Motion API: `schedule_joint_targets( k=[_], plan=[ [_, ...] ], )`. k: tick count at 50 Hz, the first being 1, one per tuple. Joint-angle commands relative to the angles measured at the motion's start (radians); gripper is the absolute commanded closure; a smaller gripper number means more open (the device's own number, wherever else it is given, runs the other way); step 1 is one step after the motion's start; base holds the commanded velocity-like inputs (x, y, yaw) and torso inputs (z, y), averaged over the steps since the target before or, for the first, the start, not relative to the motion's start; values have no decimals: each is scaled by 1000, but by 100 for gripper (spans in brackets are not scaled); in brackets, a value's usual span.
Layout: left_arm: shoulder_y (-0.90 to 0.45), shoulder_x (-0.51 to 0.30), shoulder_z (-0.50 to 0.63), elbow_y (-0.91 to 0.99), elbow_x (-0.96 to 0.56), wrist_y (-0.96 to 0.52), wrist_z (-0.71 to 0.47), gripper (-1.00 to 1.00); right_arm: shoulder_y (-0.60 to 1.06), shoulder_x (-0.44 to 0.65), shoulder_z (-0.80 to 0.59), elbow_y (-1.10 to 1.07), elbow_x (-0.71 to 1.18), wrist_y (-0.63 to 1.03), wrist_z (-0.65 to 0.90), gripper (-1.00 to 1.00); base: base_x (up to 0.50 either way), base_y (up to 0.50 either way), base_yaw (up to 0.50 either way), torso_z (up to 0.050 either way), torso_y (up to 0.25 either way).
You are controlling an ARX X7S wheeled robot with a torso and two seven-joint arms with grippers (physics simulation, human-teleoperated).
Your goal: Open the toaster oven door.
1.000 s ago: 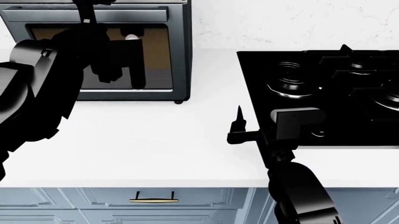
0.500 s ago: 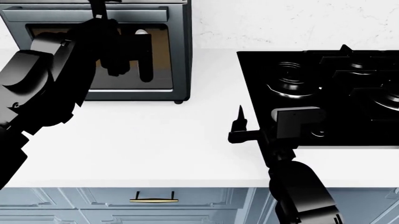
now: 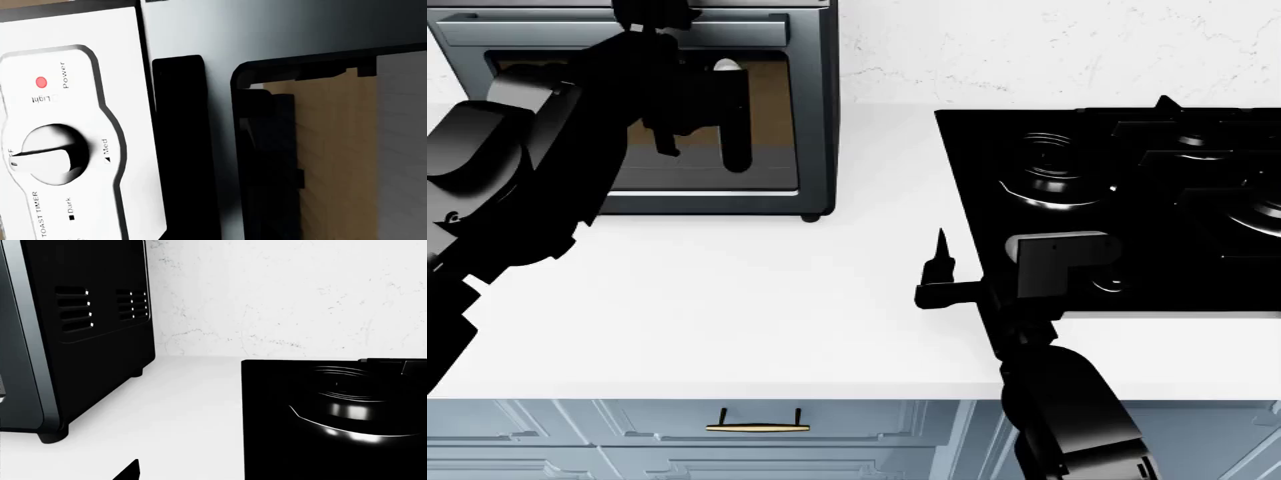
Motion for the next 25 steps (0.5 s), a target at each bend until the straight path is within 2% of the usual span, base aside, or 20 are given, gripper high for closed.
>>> schedule_joint_targets(
  k=[1, 14, 25],
  plan=[
    [39, -34, 3, 66, 32, 13, 16, 100, 2, 0, -6, 7, 5, -6, 2, -100, 0, 0, 0, 0, 0],
    [80, -116, -7, 229, 36, -26, 42, 100, 0, 0, -12, 12, 12, -15, 6, -100, 0, 0, 0, 0, 0],
    [171, -224, -38, 466, 16, -103, 53, 100, -1, 5, -14, 4, 20, -13, 13, -100, 0, 0, 0, 0, 0]
  ],
)
